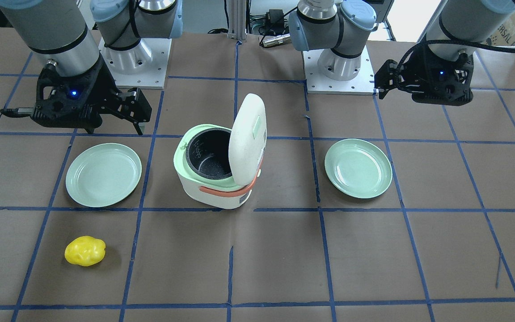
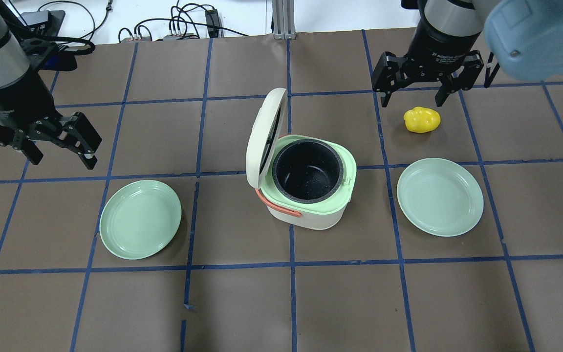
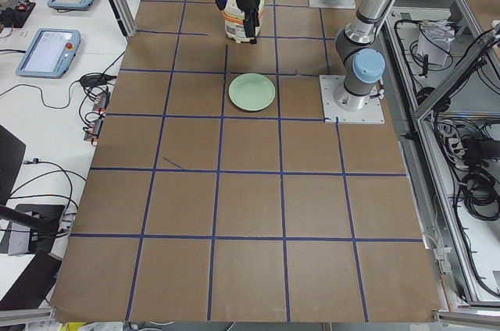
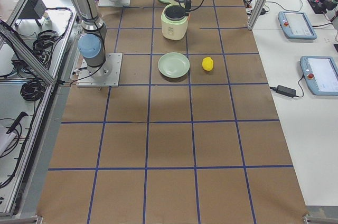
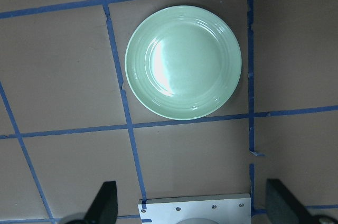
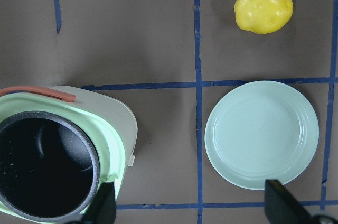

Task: Press rice cooker button
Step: 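Lift the right gripper away as the rice cooker lid pops open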

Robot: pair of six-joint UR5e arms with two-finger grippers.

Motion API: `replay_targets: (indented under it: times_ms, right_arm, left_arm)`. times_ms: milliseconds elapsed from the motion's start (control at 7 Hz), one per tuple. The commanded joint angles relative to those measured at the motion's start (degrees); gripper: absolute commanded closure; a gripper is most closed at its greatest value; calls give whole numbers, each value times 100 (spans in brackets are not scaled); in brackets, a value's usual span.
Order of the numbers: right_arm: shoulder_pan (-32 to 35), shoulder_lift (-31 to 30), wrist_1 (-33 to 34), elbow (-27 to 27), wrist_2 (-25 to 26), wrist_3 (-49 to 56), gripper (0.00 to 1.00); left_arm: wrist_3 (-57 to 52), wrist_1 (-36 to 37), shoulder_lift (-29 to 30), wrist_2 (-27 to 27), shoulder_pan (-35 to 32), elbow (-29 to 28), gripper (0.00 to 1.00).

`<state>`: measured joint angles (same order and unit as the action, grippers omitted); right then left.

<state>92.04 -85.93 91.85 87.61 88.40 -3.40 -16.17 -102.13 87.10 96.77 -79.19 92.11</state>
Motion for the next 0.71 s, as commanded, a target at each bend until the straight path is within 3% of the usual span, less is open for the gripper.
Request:
replay_targets:
  times_ms: [0,571]
  right_arm:
    - [-2,-12,-36,11,-16,-3,0]
    - [7,-82,26,248,-77,-20,0]
  left_arm:
    - [0,0,0,0,0,0,0]
    - [0,0,0,0,0,0,0]
